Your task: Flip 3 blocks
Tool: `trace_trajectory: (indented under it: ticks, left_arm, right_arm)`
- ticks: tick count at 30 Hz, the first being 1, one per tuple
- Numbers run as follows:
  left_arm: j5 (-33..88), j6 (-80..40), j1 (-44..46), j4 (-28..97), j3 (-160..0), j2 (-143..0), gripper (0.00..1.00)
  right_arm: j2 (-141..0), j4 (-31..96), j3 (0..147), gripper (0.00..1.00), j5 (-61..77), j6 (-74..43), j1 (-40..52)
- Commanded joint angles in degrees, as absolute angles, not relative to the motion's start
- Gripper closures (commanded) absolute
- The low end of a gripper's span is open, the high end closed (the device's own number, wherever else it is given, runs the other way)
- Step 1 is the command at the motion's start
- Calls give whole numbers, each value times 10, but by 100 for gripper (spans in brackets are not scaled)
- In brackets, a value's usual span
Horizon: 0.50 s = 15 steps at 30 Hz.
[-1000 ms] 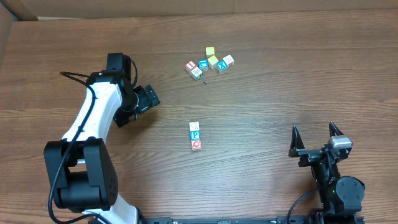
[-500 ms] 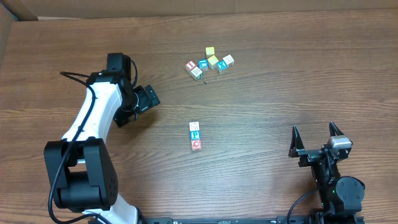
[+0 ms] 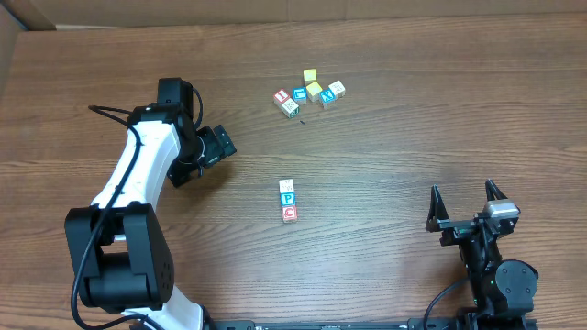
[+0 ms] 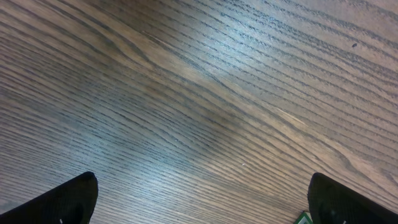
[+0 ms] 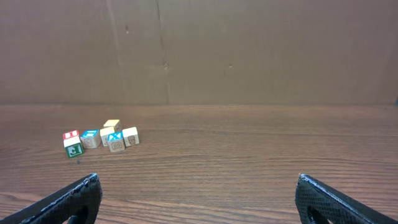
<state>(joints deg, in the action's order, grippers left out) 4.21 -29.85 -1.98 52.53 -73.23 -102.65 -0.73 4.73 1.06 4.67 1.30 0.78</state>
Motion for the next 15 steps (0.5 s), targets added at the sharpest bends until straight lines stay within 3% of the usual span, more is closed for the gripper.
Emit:
trace_trajectory:
  ticks: [1, 8, 15]
  left_arm:
    - [40, -296, -18, 524, -740, -1024, 0]
    - [40, -296, -2, 524, -740, -1006, 0]
    - [3, -296, 76, 504, -740, -871, 0]
  right_arm:
    - [-2, 44, 4, 0, 48, 15, 6]
    - [-2, 44, 4, 0, 48, 15, 6]
    - [-2, 44, 4, 0, 48, 15, 6]
